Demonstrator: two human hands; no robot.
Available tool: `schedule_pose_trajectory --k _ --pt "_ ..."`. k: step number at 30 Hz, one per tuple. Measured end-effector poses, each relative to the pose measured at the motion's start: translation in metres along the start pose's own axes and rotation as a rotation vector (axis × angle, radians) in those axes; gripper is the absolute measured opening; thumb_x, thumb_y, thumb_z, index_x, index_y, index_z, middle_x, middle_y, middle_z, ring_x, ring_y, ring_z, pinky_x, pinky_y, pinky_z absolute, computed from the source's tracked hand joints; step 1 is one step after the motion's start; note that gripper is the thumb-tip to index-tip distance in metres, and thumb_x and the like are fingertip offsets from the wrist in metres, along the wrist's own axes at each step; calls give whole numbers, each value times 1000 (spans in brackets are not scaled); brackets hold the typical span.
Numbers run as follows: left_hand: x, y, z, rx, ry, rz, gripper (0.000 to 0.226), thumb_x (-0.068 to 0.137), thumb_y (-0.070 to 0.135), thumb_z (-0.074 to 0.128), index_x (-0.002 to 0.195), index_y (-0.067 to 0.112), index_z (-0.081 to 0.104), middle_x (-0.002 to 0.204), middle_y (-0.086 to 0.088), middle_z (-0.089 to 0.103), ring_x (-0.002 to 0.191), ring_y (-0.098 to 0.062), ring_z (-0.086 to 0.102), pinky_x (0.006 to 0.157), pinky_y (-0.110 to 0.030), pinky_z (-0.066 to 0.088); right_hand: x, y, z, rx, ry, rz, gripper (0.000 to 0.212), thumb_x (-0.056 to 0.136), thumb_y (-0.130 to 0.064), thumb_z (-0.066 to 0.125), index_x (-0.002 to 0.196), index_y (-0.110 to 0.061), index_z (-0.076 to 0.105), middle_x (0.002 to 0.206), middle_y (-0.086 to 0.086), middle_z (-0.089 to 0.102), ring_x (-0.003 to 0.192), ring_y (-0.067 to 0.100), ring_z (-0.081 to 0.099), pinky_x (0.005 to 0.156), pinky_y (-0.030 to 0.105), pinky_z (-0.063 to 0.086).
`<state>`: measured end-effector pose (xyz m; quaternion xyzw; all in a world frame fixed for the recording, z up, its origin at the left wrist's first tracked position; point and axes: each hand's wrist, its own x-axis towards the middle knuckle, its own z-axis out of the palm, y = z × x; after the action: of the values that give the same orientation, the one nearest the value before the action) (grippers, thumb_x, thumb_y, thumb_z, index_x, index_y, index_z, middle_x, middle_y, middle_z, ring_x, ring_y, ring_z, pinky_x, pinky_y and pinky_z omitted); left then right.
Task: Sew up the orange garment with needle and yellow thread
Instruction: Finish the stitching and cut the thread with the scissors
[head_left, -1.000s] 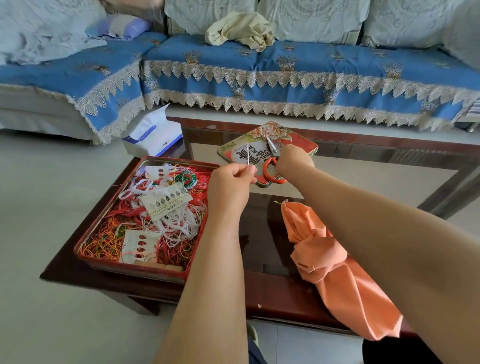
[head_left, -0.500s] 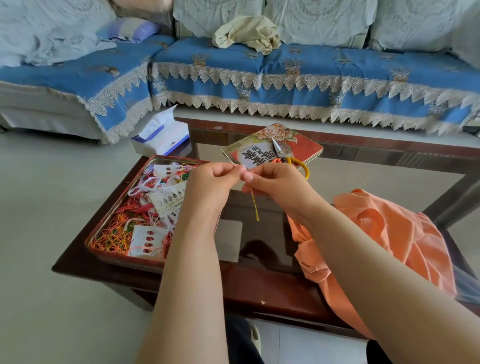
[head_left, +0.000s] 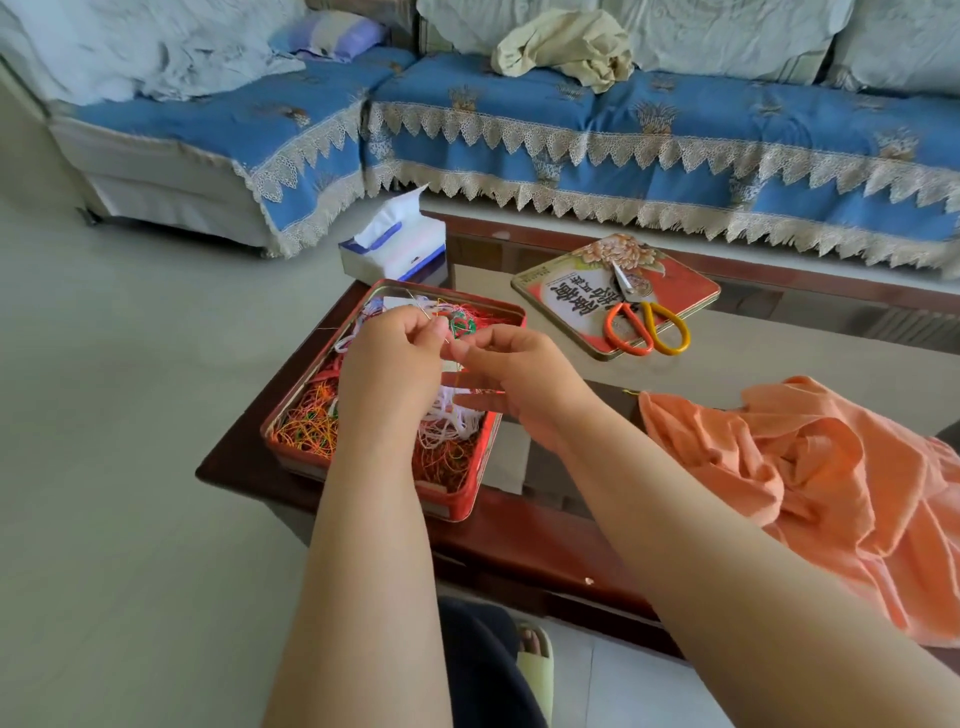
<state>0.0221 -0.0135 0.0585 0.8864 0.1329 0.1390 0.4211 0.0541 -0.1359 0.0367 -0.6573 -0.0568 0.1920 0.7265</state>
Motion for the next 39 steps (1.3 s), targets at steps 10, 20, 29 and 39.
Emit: schedule_pose_trajectory --k 10,20,29,39 --pt "11 -21 -16 107 68 -72 23 104 26 40 96 16 59 92 4 58 80 -15 51 55 -19 30 24 10 20 -138 14 -34 21 96 -15 58 102 3 65 92 1 73 87 11 70 71 22 57" --pt "17 -36 -30 174 227 -183 30 103 25 31 107 10 56 105 -4 67 96 -27 57 72 -37 38 48 -1 1 -635 351 -284 28 96 -27 57 70 -18 56 52 -10 42 36 1 33 44 14 31" --pt "14 -43 -33 204 180 -170 19 100 23 49 105 22 67 103 0 71 97 -24 63 70 -34 41 27 -5 12 -1286 158 -429 47 91 -32 63 135 -26 49 126 -1 49 117 21 43 104 39 34" --pt "8 -34 -28 190 85 -137 7 98 18 52 105 20 51 104 -1 70 99 -20 61 55 -26 31 -4 8 42 -1499 -526 -103 19 91 -14 55 104 -17 68 103 1 68 94 22 62 79 31 51"
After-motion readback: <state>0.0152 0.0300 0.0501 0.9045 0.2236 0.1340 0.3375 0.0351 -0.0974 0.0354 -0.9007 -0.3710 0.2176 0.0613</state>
